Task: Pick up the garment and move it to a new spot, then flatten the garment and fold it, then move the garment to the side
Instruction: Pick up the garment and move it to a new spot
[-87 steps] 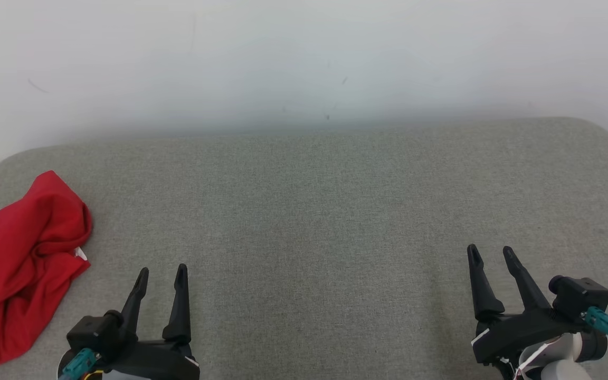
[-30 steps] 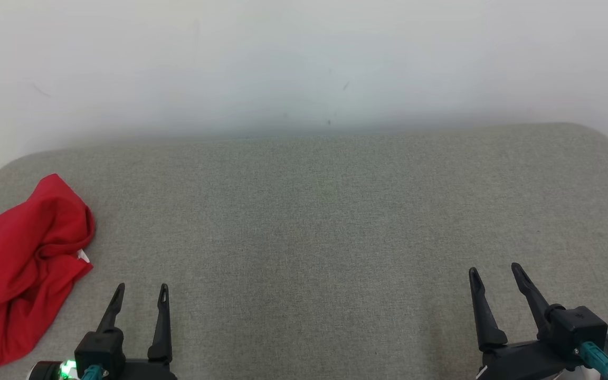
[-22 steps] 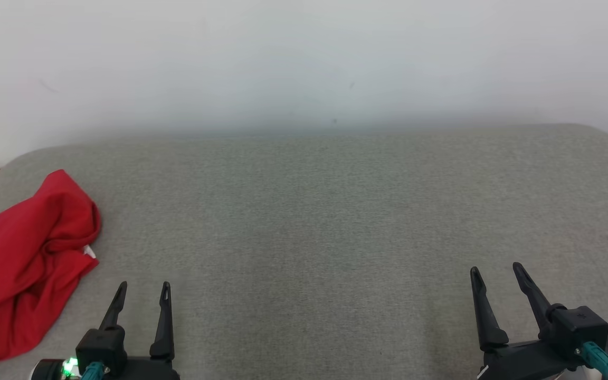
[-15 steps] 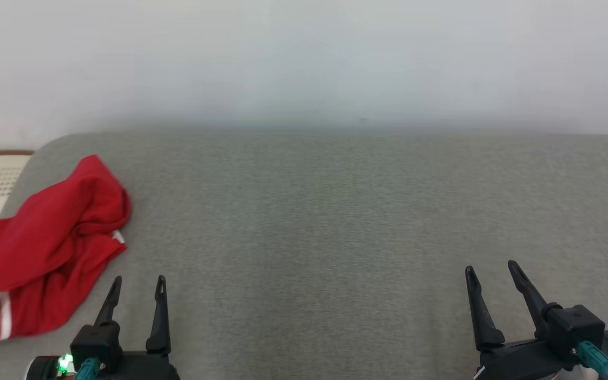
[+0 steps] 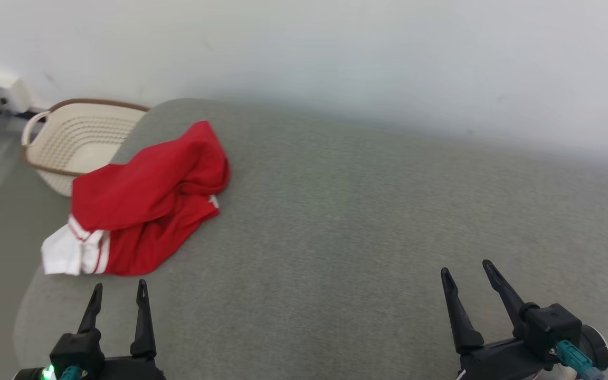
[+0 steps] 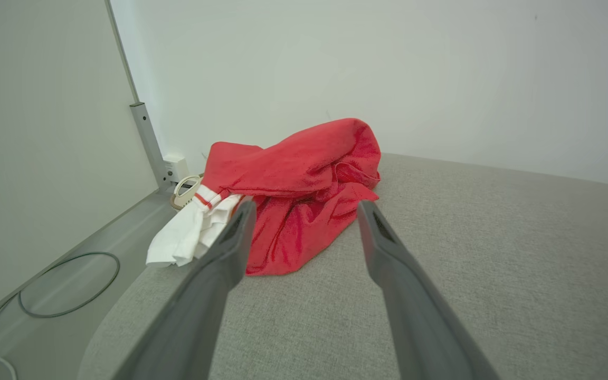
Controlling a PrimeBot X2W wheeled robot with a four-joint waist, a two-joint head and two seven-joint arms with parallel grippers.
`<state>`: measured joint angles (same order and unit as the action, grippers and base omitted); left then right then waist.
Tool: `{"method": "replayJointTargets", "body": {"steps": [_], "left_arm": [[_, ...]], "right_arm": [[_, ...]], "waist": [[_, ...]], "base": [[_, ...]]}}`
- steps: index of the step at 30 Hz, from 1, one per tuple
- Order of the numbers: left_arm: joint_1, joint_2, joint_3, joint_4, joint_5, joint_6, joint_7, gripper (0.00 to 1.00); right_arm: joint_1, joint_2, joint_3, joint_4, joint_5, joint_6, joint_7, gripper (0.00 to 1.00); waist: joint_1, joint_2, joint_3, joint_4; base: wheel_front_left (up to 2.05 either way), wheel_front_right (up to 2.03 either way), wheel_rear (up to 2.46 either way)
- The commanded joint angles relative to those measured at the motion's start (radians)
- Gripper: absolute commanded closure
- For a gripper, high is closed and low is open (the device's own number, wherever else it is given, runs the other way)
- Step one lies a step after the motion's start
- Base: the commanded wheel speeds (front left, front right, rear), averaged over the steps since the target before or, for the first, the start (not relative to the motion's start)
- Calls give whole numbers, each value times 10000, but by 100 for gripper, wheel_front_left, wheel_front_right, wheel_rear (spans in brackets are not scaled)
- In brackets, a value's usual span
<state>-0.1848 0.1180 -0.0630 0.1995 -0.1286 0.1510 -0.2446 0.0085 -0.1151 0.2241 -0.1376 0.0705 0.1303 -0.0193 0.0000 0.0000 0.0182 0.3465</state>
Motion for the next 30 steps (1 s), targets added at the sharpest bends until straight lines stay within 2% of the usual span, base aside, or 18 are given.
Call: {"method": "replayJointTargets", "body": {"steps": [1,6,20,27,28,30], "left_arm": [[111,23,33,-28,-63,2,-53,0],[115,22,15,-61,-173,12,-74,0],[-281,50,-70,-180,-279,85,-103,0],[-1836,366,-178,-997,-257,-234,441,0],[-2708,587,-177,-1137,-281,-398,883,0],[-3166,745,-221,-1109,-234,-523,1154,0]], "right_arm": [[-58,-8,19,-11,52,7,-47,0],[-109,0,163,-7,111,7,-27,0],[-179,-82,204,-57,114,8,66,0],[-304,-223,210,-178,136,8,150,0],[-378,-253,316,-233,126,8,192,0],[-417,-286,333,-245,141,8,197,0]], "waist": [[0,0,39,771],[0,0,74,1103],[0,0,223,1170],[0,0,555,1042],[0,0,720,861],[0,0,800,751]], "base": [[0,0,0],[0,0,0],[0,0,0],[0,0,0],[0,0,0],[0,0,0]]}}
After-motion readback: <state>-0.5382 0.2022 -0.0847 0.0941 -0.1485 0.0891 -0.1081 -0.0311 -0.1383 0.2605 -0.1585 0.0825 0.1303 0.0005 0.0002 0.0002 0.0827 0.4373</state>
